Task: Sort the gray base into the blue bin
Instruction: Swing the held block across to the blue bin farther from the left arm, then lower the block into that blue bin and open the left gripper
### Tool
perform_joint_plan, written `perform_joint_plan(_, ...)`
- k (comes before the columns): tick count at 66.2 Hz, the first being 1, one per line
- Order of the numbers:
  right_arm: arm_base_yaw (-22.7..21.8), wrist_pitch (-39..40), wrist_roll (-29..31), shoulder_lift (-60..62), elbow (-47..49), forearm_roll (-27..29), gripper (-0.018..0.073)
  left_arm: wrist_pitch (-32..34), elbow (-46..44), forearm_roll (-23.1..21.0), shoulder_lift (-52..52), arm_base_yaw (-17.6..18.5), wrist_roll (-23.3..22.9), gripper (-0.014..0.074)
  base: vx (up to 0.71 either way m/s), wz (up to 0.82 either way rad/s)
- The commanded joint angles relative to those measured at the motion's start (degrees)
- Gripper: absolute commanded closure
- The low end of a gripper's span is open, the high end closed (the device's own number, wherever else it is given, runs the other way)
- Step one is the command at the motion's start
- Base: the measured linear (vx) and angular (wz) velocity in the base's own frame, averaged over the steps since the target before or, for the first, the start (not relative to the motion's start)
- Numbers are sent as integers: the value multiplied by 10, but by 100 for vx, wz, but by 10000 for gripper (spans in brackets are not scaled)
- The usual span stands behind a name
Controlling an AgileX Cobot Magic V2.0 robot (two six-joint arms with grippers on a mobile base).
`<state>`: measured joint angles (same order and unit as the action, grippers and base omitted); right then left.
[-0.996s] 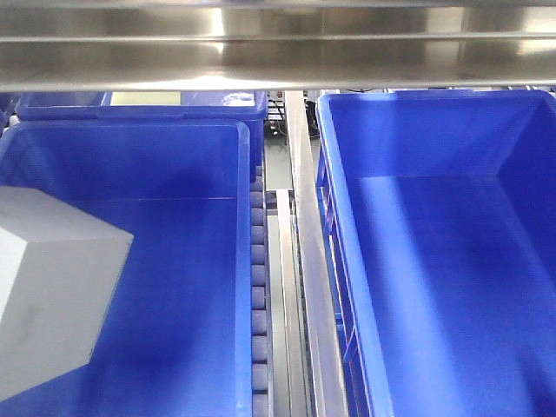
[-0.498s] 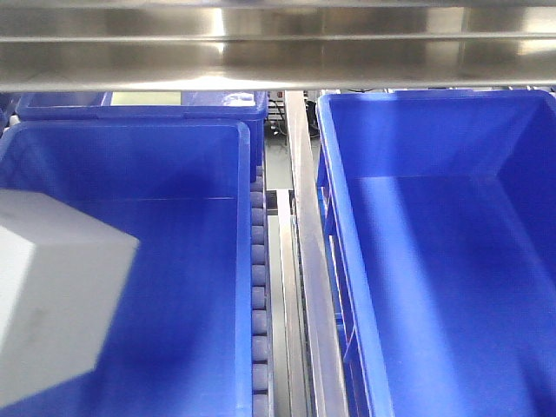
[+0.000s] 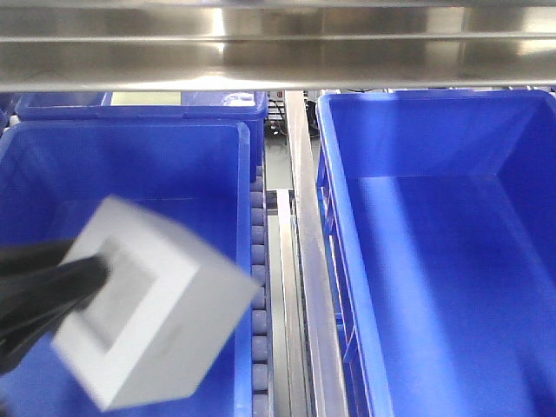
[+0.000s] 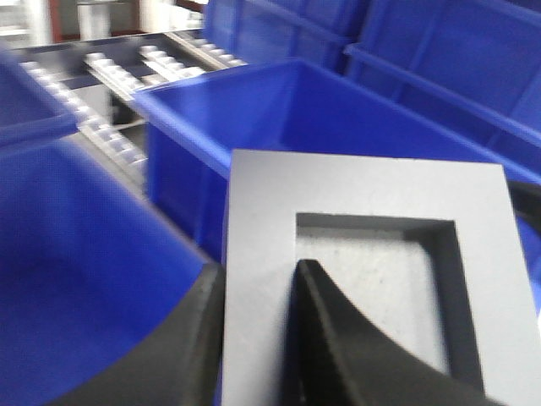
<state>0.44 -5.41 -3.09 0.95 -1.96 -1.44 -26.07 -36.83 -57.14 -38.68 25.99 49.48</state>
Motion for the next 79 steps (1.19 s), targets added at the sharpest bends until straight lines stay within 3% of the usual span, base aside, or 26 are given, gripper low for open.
perform_joint_plan(1,-2,45,4,5,2,-4,564,26,-42,-99,-39,2,70,602,0,0)
perform_joint_plan(11,-2,45,4,5,2,-4,564,11,-82,-117,-105,26,93,602,0,0)
perform_joint_plan(18,-2,45,4,5,2,-4,564,28,-101,-117,-145,67,100,602,0,0)
perform_joint_plan(34,-2,45,4,5,2,-4,564,139,-142,-117,-237,199,114,602,0,0)
perform_joint_plan(50,-2,45,4,5,2,-4,564,152,-234,-117,-359,276,114,602,0,0)
perform_joint_plan(66,-2,45,4,5,2,-4,564,165,-351,-117,-476,302,114,602,0,0)
perform_joint_plan(79,-2,45,4,5,2,-4,564,167,-452,-118,-565,303,114,602,0,0)
